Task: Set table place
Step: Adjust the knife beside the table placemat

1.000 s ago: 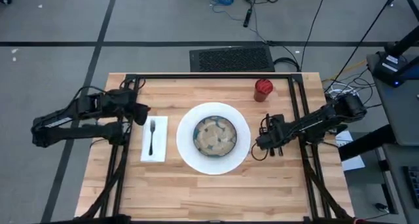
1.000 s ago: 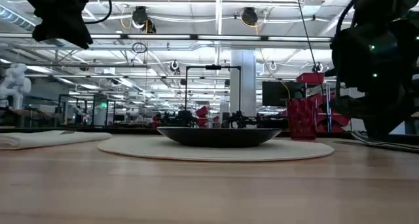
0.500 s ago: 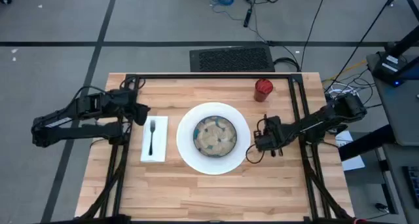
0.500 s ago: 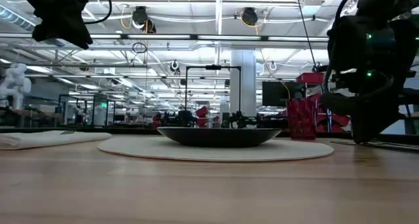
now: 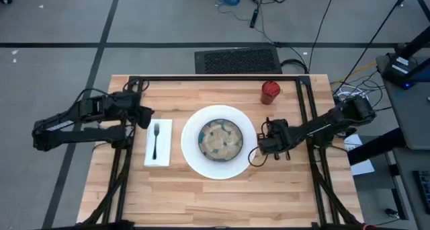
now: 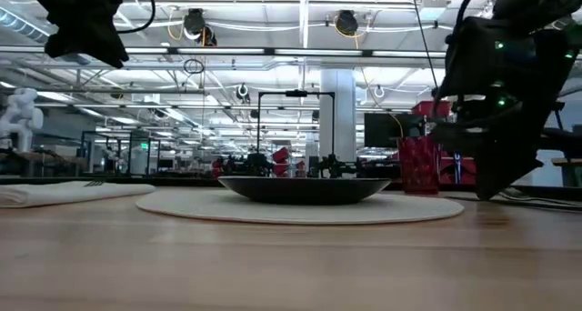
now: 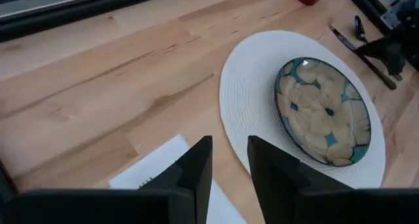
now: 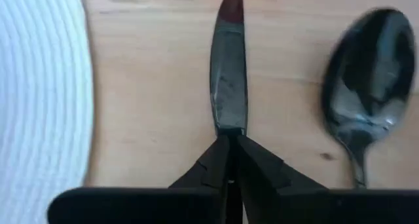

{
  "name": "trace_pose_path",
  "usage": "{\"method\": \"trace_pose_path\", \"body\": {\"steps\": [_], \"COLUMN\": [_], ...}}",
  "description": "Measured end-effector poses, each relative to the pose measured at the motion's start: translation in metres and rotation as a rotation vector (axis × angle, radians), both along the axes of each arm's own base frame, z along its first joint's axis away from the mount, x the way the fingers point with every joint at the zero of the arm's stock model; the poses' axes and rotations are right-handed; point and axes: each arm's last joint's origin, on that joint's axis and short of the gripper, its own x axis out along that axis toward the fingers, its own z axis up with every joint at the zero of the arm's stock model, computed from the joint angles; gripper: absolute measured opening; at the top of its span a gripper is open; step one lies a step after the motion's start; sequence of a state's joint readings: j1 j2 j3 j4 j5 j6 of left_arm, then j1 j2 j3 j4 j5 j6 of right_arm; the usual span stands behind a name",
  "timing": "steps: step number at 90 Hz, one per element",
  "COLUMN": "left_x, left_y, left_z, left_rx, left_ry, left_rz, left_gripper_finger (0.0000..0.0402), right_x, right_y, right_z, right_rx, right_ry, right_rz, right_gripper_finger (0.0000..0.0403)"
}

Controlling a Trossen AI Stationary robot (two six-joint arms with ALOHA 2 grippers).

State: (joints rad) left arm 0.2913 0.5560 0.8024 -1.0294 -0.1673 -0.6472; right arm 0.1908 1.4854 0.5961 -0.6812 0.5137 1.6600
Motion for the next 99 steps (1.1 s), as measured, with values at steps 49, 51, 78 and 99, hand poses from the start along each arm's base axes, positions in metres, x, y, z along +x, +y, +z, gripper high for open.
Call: {"method": "trace_pose_path", "body": {"steps": [49, 51, 78, 99], "left_x": [0.0, 0.0, 0.0, 0.0], "left_y": [0.0, 0.0, 0.0, 0.0], "left_z": [0.0, 0.0, 0.0, 0.0], "left_rx": [0.001, 0.001, 0.001, 0.001], "left_ry": [0.0, 0.001, 0.0, 0.001], "left_rz": [0.001, 0.001, 0.001, 0.001], "left_gripper_finger": [0.0083, 0.0083, 0.0083, 0.0083], "right_x": [0.006, 0.006, 0.002, -0.003], "right_y": [-0.005, -0.004, 0.011, 0.021], "right_z": [0.009, 0.011, 0.021, 0.002], "right_rx": [-0.028, -0.03, -0.014, 0.016], "right_ry": [0.096, 0.102, 0.135, 0.13], "right_rz": [-0.056, -0.055, -0.005, -0.003], "right_gripper_finger": [0.0015, 0.0015, 0.0015, 0.0015]}}
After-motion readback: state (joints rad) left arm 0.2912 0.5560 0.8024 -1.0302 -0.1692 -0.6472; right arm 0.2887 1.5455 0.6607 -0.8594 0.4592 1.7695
